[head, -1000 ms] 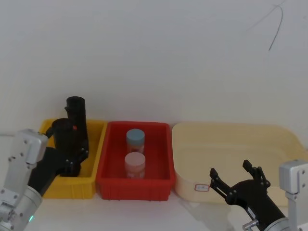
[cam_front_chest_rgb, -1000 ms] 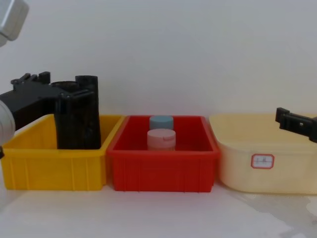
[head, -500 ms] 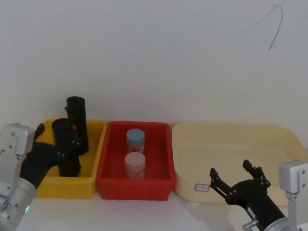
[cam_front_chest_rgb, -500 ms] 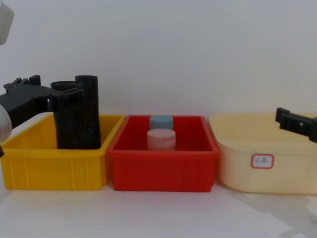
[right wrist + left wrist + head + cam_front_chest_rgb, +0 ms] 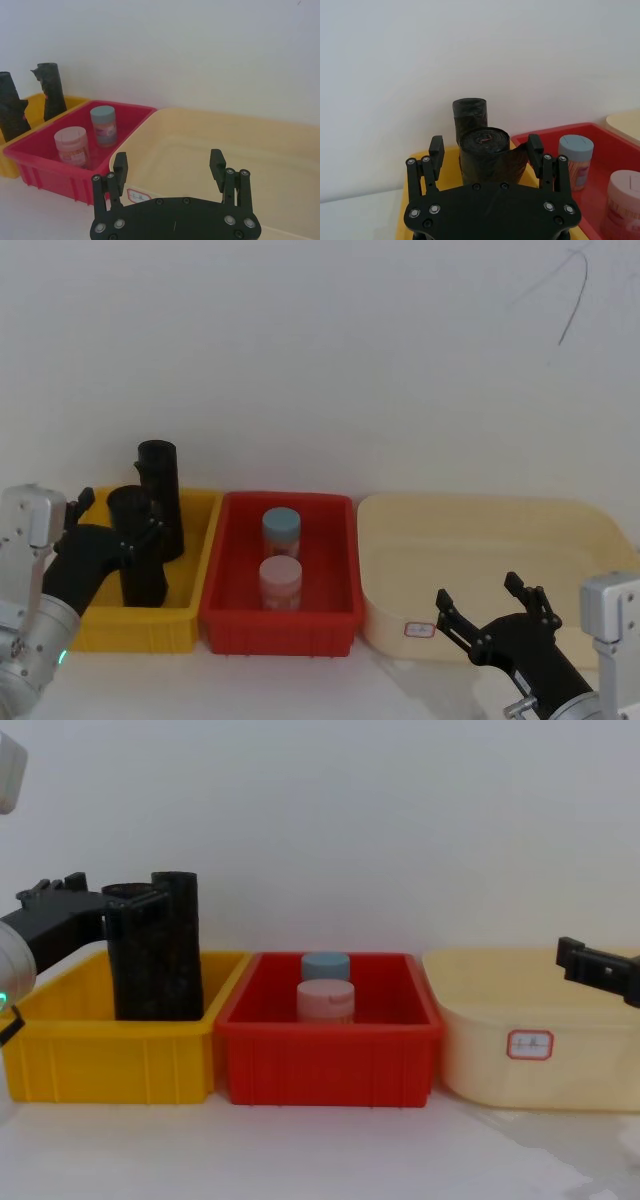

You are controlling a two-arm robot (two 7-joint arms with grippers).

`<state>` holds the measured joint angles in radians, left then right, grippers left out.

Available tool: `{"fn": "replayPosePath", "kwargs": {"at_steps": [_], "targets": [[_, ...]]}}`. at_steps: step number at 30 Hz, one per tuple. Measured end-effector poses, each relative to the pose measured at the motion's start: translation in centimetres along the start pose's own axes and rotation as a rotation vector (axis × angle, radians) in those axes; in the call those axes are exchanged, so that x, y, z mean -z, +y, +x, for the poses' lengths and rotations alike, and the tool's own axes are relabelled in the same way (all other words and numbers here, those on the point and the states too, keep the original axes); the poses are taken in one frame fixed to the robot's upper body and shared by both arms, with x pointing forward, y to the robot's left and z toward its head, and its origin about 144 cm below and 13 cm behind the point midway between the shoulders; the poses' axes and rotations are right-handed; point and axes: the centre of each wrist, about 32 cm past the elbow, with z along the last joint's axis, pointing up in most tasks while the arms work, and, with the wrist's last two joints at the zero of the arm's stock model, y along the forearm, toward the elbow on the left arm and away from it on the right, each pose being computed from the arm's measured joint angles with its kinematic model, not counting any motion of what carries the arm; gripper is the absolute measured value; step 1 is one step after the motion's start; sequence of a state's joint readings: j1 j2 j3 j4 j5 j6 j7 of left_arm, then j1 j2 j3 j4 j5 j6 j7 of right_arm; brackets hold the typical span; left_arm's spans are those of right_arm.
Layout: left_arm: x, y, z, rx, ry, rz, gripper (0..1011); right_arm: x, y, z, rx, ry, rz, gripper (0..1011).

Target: Pick up the garbage bag with the one hand and transfer it to the other hand.

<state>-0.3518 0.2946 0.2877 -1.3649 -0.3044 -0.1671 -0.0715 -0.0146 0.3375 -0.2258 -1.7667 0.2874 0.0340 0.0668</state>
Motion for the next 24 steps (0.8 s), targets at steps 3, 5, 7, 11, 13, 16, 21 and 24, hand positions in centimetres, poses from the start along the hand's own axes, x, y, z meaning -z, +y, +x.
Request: {"fn": "replayPosePath", "kwargs": {"at_steps": [3, 5, 7, 11, 13, 16, 21, 24], "targets": [[0.2, -0.4, 0.1, 0.0, 0.012, -0.003, 1001, 0.0, 0.0, 0.0, 0.0, 0.0, 0.0, 1000], [0.3, -0.5, 0.1, -0.001, 0.016, -0.004, 1001, 0.0, 0.0, 0.0, 0.0, 0.0, 0.0, 1000], [0.5, -0.8, 0.2, -0.001, 0.023, -0.003, 1001, 0.0, 0.0, 0.0, 0.0, 0.0, 0.0, 1000], [0.8, -1.2, 0.3, 0.002, 0.038, -0.001, 1001, 0.0, 0.0, 0.0, 0.0, 0.0, 0.0, 1001], [0.9, -1.4, 0.3, 0.005, 0.043, 0.001, 1001, 0.0, 0.0, 0.0, 0.0, 0.0, 0.0, 1000], [1.1, -1.8, 0.3, 0.009, 0.053, 0.006, 1001, 0.0, 0.0, 0.0, 0.0, 0.0, 0.0, 1000], [1.3, -2.3, 0.3, 0.02, 0.07, 0.016, 937, 0.0, 0.0, 0.0, 0.0, 0.0, 0.0, 1000], [1.5, -2.7, 0.3, 0.028, 0.083, 0.026, 867, 0.0, 0.0, 0.0, 0.0, 0.0, 0.0, 1001]]}}
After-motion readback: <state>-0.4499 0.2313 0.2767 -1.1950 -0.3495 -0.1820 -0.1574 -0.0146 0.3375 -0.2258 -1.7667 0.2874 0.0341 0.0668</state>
